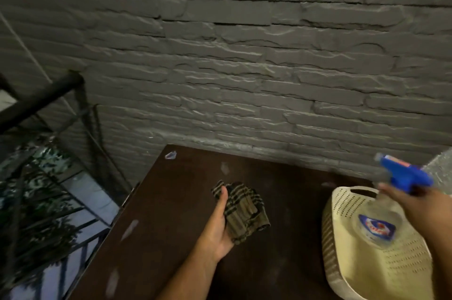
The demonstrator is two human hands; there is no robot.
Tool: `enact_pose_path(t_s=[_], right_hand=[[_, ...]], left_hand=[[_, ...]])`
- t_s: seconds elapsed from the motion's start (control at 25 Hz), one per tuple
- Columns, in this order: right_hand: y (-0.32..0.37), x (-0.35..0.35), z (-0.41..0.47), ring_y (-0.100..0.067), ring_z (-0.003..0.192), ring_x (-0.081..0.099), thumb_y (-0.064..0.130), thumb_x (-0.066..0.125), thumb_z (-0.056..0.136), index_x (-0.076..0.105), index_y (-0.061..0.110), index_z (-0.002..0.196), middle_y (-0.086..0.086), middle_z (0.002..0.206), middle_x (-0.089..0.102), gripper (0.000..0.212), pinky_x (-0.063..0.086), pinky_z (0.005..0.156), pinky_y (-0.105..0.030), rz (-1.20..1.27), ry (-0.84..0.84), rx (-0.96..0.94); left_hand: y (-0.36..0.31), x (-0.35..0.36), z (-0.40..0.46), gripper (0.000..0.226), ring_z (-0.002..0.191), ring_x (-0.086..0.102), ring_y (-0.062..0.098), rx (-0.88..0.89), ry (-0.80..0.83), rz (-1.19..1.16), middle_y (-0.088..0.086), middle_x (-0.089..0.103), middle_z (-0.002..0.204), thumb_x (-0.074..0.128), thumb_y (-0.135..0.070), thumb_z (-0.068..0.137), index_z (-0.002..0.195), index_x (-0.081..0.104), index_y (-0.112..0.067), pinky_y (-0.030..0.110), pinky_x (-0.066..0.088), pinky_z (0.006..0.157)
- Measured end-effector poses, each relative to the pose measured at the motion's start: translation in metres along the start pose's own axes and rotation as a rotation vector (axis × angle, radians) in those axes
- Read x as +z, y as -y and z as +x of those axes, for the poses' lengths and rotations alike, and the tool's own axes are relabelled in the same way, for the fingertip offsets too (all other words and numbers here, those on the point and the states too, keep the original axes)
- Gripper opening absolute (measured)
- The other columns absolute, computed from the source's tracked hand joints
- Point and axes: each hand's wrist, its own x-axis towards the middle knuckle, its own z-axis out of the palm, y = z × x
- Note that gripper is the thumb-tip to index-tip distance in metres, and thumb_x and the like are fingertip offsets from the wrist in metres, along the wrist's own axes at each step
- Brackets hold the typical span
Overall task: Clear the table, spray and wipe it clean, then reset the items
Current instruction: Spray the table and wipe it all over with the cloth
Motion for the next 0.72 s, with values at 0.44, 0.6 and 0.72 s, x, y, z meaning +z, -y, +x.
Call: enact_pose_path(t_s=[0.44, 0.6, 0.72], right_hand=[[0.196, 0.184, -0.108, -0.017, 0.056, 0.052, 0.034, 0.069, 0.08, 0.055, 0.008, 0.083, -0.005, 0.062, 0.052, 0.03, 0.049, 0.057, -0.031, 0.564, 0.607, -0.285], [0.217, 0.254, -0.136, -0.02, 0.06, 0.046, 0.052, 0.065, 0.07, 0.049, 0.012, 0.076, -0.007, 0.066, 0.045, 0.044, 0.045, 0.063, -0.036, 0.651, 0.763, -0.194], [0.229, 0.293, -0.145, -0.023, 0.06, 0.052, 0.036, 0.076, 0.072, 0.054, 0.012, 0.086, -0.007, 0.067, 0.051, 0.035, 0.05, 0.062, -0.037, 0.548, 0.785, -0.176]], left_hand=[[-0.082, -0.098, 0.018, 0.071, 0.116, 0.06, 0.029, 0.026, -0.05, 0.055, 0.014, 0.067, 0.12, 0.049, -0.065, 0.077, 0.12, 0.064, -0.011, 0.046, 0.041, 0.104], [-0.102, -0.139, 0.017, 0.069, 0.114, 0.061, 0.031, 0.025, -0.12, -0.01, 0.014, 0.069, 0.116, 0.056, -0.062, 0.073, 0.117, 0.065, -0.011, 0.049, 0.038, 0.108], [-0.113, -0.176, 0.012, 0.064, 0.111, 0.063, 0.032, 0.03, -0.149, -0.087, 0.016, 0.07, 0.112, 0.057, -0.056, 0.074, 0.117, 0.064, -0.009, 0.048, 0.046, 0.099]])
